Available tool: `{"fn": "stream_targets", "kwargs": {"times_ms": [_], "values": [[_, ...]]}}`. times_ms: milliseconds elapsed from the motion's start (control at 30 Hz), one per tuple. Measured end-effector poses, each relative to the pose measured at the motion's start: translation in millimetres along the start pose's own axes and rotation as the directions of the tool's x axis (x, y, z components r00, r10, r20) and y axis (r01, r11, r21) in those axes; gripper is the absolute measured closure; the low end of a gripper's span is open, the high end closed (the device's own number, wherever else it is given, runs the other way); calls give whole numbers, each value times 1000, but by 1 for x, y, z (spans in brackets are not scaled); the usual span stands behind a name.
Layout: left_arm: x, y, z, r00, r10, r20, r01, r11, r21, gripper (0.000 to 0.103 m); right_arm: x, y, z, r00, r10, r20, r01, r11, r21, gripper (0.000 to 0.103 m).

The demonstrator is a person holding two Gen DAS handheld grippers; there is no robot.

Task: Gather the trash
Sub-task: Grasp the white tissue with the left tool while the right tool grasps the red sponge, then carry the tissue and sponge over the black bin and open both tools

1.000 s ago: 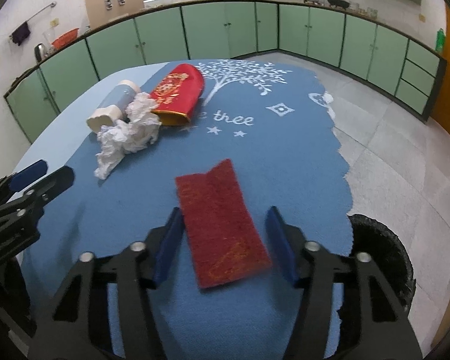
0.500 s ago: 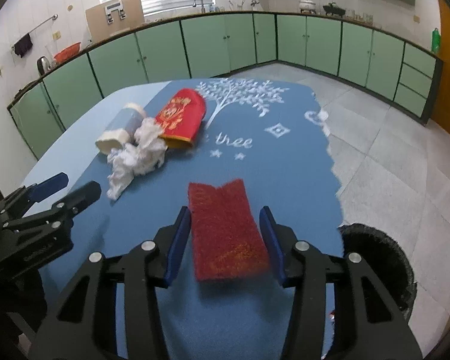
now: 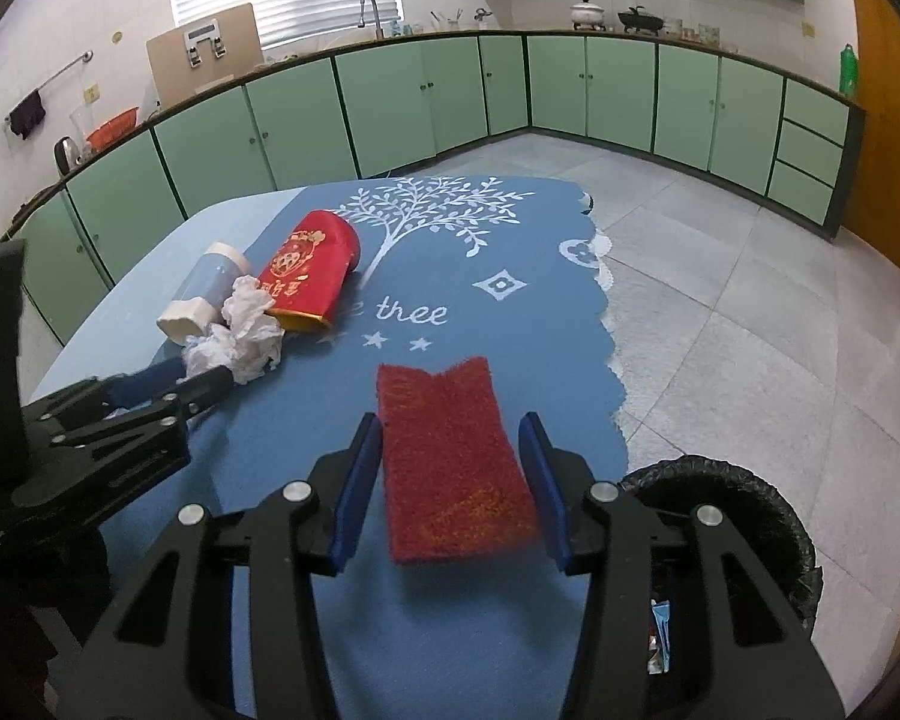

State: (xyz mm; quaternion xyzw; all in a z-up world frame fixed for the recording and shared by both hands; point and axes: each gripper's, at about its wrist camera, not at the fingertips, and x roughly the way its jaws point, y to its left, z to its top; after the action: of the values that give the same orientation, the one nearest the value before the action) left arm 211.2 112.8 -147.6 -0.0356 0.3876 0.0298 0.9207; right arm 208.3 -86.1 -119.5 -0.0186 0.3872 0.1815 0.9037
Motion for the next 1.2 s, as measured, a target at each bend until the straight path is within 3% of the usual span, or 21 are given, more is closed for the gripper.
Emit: {"fn": "stream_targets", "kwargs": {"times_ms": [67, 167, 633, 1200], "values": [[1, -1, 1, 1000, -6, -7, 6, 1000, -2, 89, -1, 0, 0, 1000, 2, 1, -2, 1000, 0, 57], [-4, -2, -1, 1000, 4, 8, -4, 1000, -3, 95, -4, 0, 0, 1000, 2, 9, -2, 1000, -3, 57], [-59, -10, -5, 995, -14, 94, 15, 1000, -2, 97, -48, 3, 5, 996, 4, 85, -3, 1000, -10, 57], [-121, -56, -14, 978, -109, 177, 97, 992, 76, 97, -114, -17, -8, 987, -41, 158, 41, 999, 8, 57]]}}
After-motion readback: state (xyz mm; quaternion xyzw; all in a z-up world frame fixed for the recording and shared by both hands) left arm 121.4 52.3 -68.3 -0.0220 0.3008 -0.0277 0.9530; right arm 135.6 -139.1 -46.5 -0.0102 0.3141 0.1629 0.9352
